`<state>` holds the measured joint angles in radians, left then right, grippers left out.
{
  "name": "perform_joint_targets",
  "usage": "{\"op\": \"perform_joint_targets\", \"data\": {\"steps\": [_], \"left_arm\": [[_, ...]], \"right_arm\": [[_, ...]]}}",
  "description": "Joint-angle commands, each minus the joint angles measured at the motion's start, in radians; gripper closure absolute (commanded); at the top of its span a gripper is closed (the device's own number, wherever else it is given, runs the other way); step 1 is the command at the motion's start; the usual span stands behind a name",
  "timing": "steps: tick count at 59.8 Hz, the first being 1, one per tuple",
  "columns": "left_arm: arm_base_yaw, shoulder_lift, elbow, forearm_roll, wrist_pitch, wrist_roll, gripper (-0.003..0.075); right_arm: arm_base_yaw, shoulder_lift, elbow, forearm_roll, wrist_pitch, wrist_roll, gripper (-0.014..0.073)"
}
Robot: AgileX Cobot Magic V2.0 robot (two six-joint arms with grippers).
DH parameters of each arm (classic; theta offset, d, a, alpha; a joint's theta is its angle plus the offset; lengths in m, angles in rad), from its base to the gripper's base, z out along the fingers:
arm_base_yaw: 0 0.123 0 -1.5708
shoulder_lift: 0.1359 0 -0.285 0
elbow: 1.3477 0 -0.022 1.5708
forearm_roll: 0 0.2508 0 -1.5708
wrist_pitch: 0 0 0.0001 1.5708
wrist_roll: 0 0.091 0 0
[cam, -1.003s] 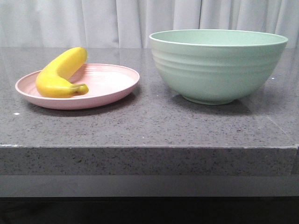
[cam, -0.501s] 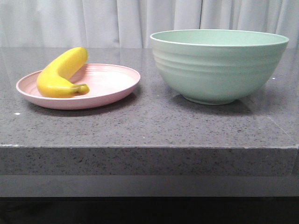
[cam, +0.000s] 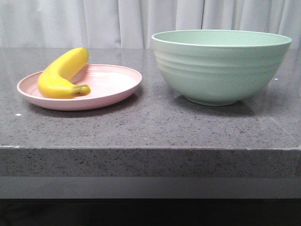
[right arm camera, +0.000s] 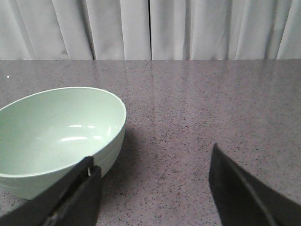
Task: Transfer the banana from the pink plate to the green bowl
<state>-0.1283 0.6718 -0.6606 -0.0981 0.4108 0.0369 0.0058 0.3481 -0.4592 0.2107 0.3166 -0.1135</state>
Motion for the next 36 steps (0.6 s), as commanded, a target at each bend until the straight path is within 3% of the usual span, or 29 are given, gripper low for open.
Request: {"op": "perform_joint_targets", "data": {"steps": [1,14,21,36], "left_arm": [[-0.079,0.114,-0.108,-0.013,0.006,0.005,0.0113],[-0.223,0.402,-0.293,-0.073,0.132,-0.011,0.0113],[-0.241,0.552,-0.38,-0.134,0.194,-0.012,0.0113],[-0.241,0.777,-0.487,-0.149,0.195,-0.018,0.0113]], "right_arm": [[-0.005,0.014,-0.038,-0.005,-0.076,-0.01,0.0085],[-0.005,0.014,-0.038,-0.005,-0.076,-0.01,0.0113],[-0.005,0.014,-0.038,-0.005,-0.076,-0.01,0.0113],[-0.005,0.014,-0.038,-0.005,-0.076,-0.01,0.0113]]}}
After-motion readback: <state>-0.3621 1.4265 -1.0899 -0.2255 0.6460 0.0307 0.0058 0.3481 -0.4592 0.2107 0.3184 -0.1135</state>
